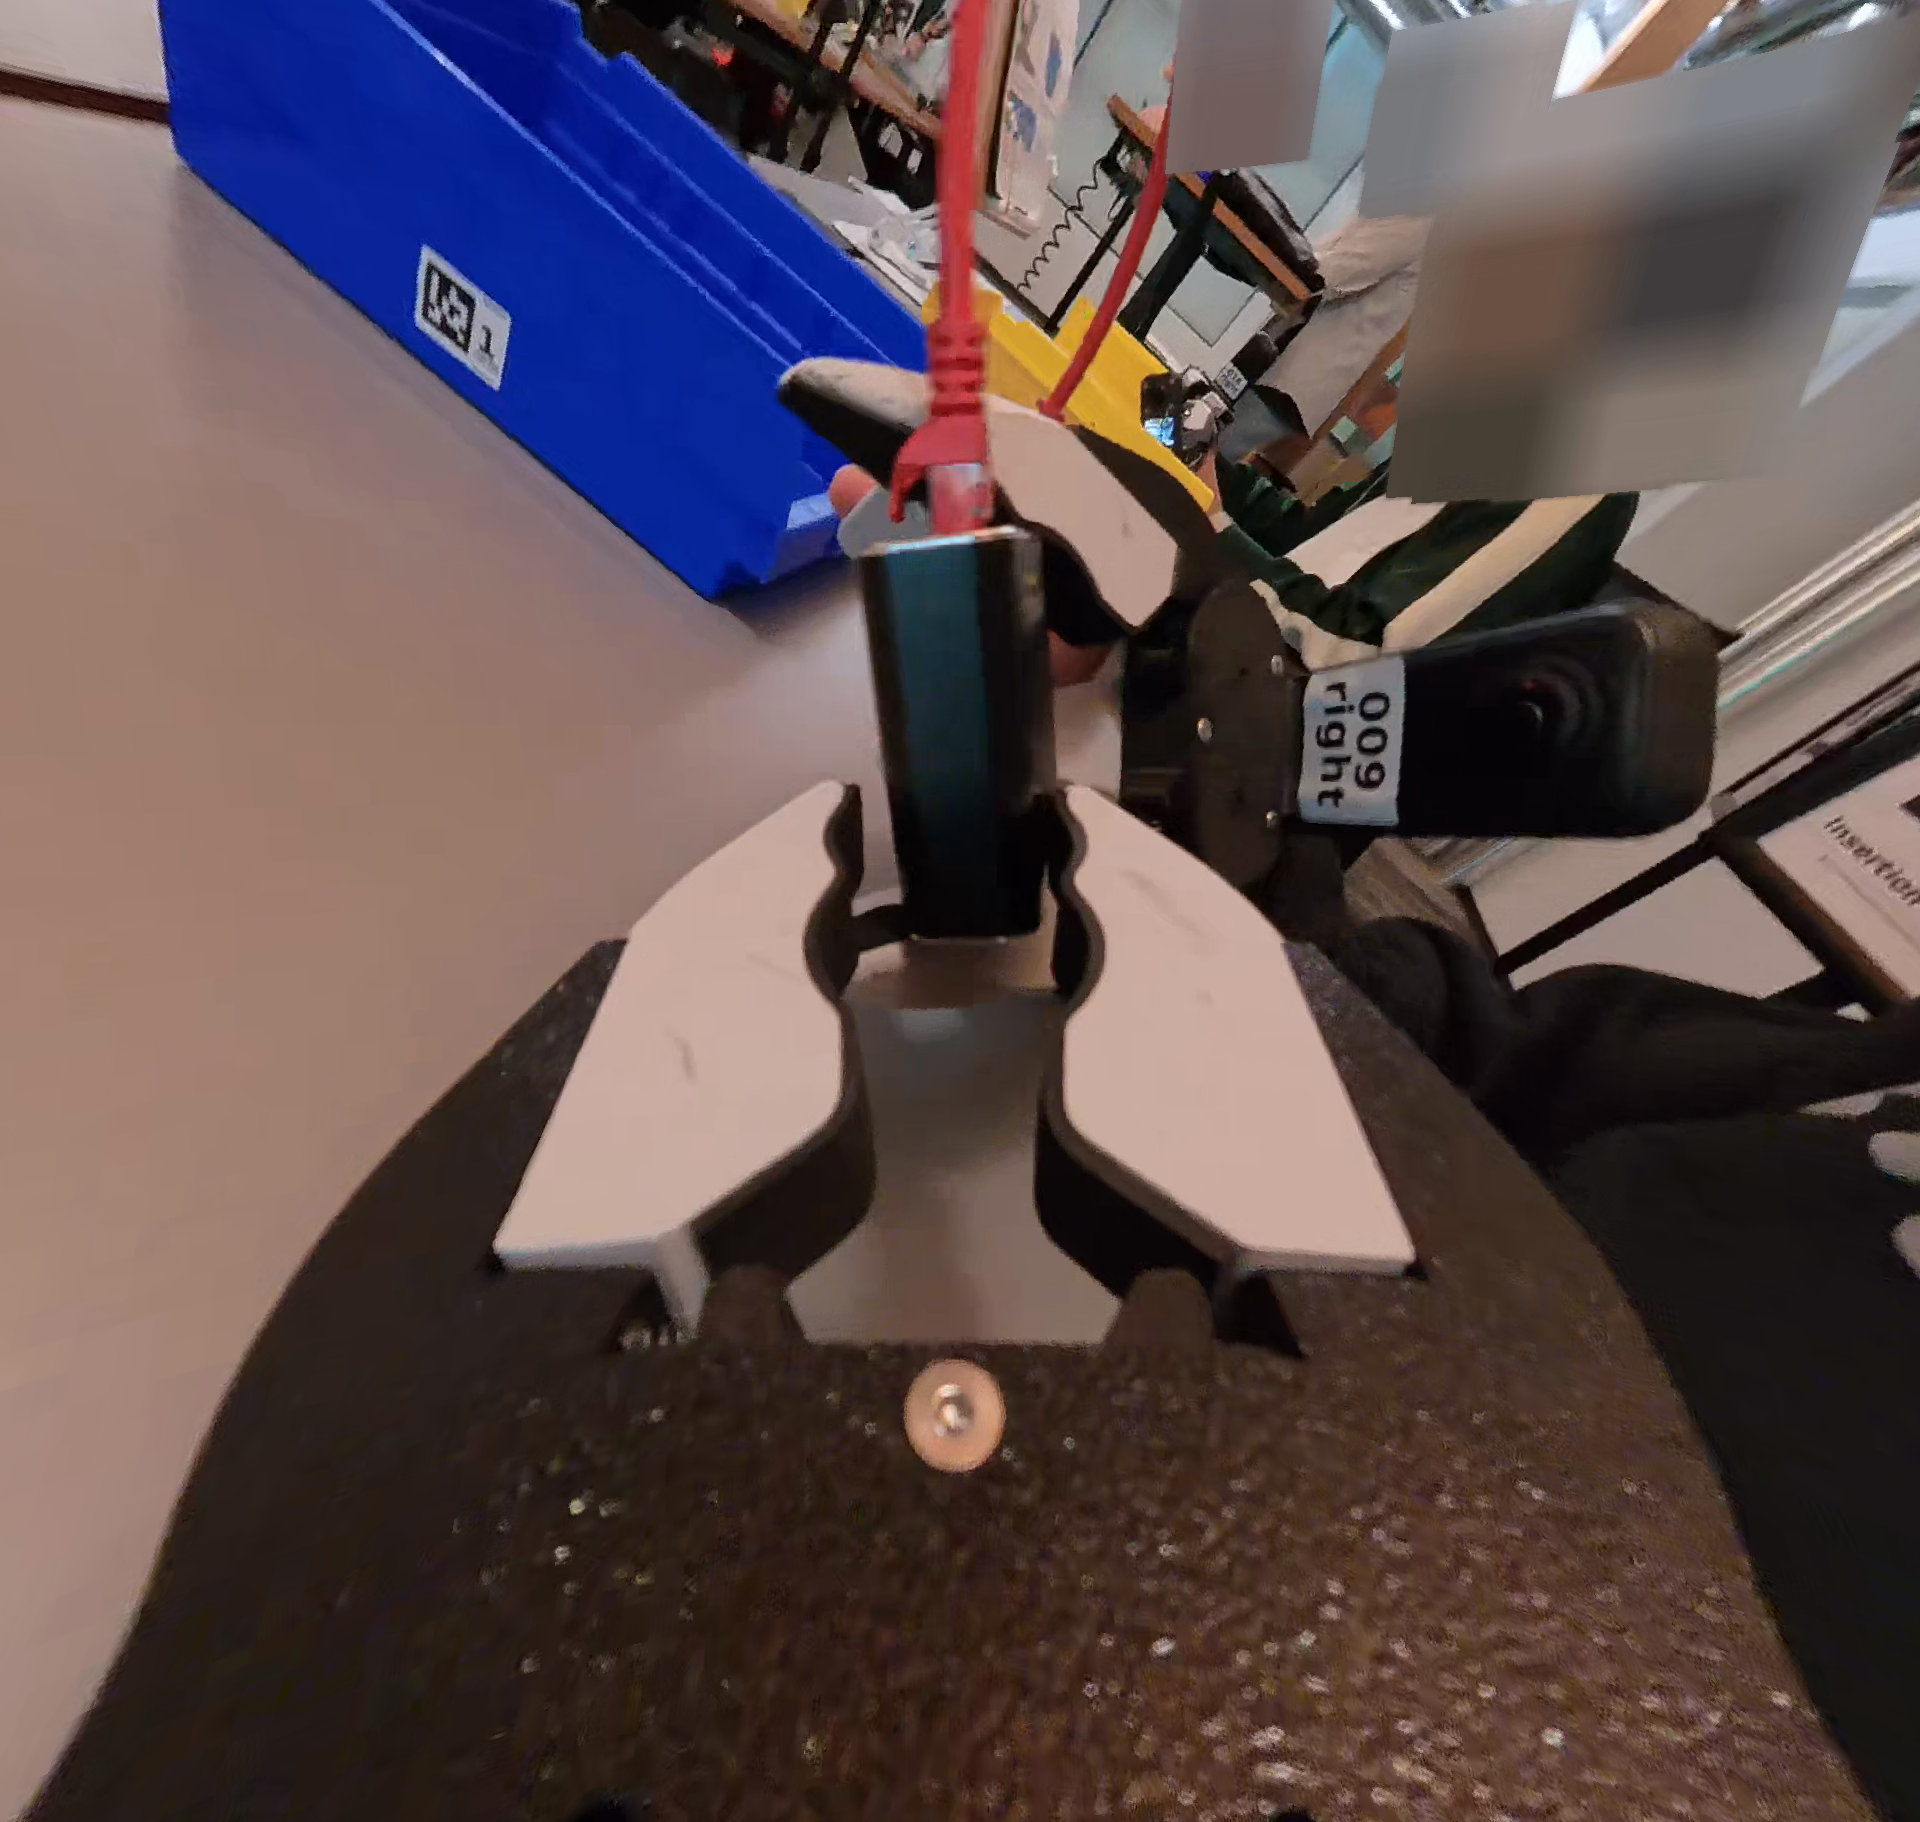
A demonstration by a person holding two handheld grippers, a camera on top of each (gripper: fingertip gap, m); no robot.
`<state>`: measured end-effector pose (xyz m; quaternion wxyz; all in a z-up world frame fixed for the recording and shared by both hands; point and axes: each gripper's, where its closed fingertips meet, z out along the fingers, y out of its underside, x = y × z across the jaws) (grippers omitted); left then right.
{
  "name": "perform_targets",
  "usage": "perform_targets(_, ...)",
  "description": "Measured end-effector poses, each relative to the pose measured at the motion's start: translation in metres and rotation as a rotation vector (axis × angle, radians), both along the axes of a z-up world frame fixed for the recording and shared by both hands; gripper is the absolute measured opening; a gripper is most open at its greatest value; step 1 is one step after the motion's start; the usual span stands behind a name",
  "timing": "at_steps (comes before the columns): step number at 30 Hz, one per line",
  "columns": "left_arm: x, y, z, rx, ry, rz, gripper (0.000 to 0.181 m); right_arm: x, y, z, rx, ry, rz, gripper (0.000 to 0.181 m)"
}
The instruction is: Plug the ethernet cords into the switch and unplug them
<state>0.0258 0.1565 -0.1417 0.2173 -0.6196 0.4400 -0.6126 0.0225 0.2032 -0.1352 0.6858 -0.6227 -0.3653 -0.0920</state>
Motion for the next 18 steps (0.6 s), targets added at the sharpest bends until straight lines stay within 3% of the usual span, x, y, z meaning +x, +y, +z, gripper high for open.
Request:
perform_targets(3,-0.006,0.002,-0.003,-0.103,0.023,-0.05,0.024,-0.004,-0.003,-0.01,-0.063,-0.015,0.057,0.085)
perform_targets(6,-0.016,0.024,-0.008,-0.16,0.079,-0.033,0.024,-0.007,-0.019,-0.043,-0.31,-0.212,0.12,0.089)
perform_targets(8,-0.027,0.04,-0.012,-0.193,0.134,-0.052,0.024,-0.011,-0.037,-0.048,-0.406,-0.357,0.14,0.088)
perform_targets(10,-0.035,0.052,-0.013,-0.236,0.177,-0.064,0.024,-0.029,-0.047,-0.021,-0.284,-0.396,0.187,0.087)
perform_targets(13,-0.041,0.05,-0.01,-0.294,0.206,-0.144,0.024,-0.04,-0.038,0.032,0.013,-0.32,0.136,0.088)
perform_targets(16,-0.04,0.033,-0.005,-0.314,0.231,-0.235,0.024,-0.03,-0.024,0.015,-0.013,-0.325,0.117,0.09)
perform_targets(18,-0.039,0.023,-0.004,-0.325,0.25,-0.285,0.023,-0.029,-0.024,0.0,-0.04,-0.369,0.151,0.082)
